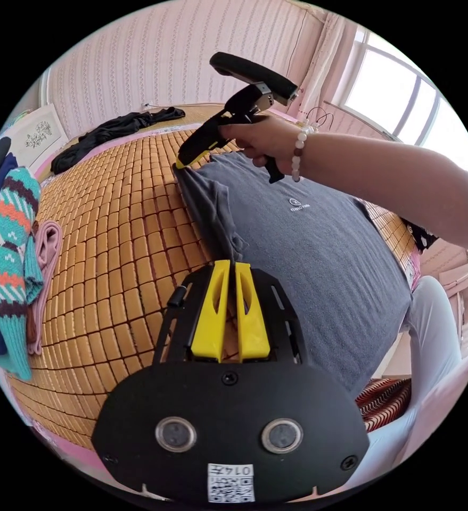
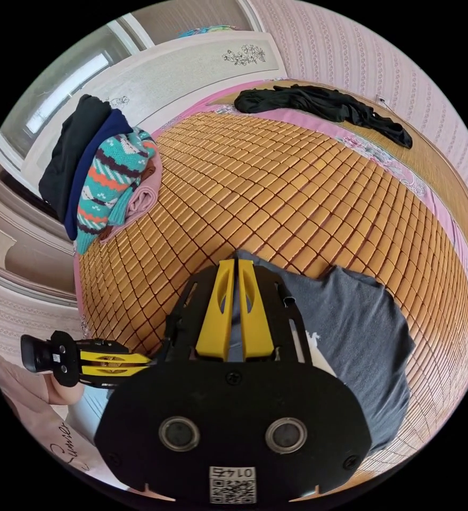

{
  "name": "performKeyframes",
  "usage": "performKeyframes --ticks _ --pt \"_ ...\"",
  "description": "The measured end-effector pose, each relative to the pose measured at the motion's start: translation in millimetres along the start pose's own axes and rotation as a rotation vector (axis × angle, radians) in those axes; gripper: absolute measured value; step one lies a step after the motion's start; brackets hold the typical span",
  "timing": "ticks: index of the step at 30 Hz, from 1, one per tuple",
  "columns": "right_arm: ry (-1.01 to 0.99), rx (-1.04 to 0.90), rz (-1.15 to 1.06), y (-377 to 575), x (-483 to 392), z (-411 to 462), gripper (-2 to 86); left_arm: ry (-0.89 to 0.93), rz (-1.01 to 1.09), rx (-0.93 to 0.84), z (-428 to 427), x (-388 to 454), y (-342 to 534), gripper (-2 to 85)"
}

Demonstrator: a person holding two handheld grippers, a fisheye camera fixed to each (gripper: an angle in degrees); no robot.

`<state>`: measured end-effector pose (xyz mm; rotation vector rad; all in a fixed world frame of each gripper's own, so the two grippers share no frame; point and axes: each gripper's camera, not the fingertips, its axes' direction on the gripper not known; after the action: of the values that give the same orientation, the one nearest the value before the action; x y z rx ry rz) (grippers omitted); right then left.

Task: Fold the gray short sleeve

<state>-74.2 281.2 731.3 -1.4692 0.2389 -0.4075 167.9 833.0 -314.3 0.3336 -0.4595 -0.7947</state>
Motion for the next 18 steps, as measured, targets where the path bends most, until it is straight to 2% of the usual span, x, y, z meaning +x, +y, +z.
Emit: performKeyframes --ticks 2,4,8,12,14,18 --pt "-0.019 -0.028 0.022 3 10 10 1.2 0.017 0.007 0.002 0 1 -1 1.1" --pt "-0.011 -0.048 0.048 10 18 18 1.4 0.014 0.024 -0.068 12 4 -2 3.7" --pt "-0.057 0.055 0.088 37 34 -11 2.9 -0.031 0.012 -0.056 3 5 -6 7.4" --pt "-0.046 0.162 0.08 98 48 -64 3.6 0.11 0.005 0.032 -20 -1 -7 8.3" --pt "0.044 0.182 0.099 162 61 -97 3.9 0.175 0.045 0.111 -37 7 -10 8.1" --pt "0.23 0.159 0.242 276 90 -134 4.2 0.182 0.153 0.155 -47 39 -19 6.2"
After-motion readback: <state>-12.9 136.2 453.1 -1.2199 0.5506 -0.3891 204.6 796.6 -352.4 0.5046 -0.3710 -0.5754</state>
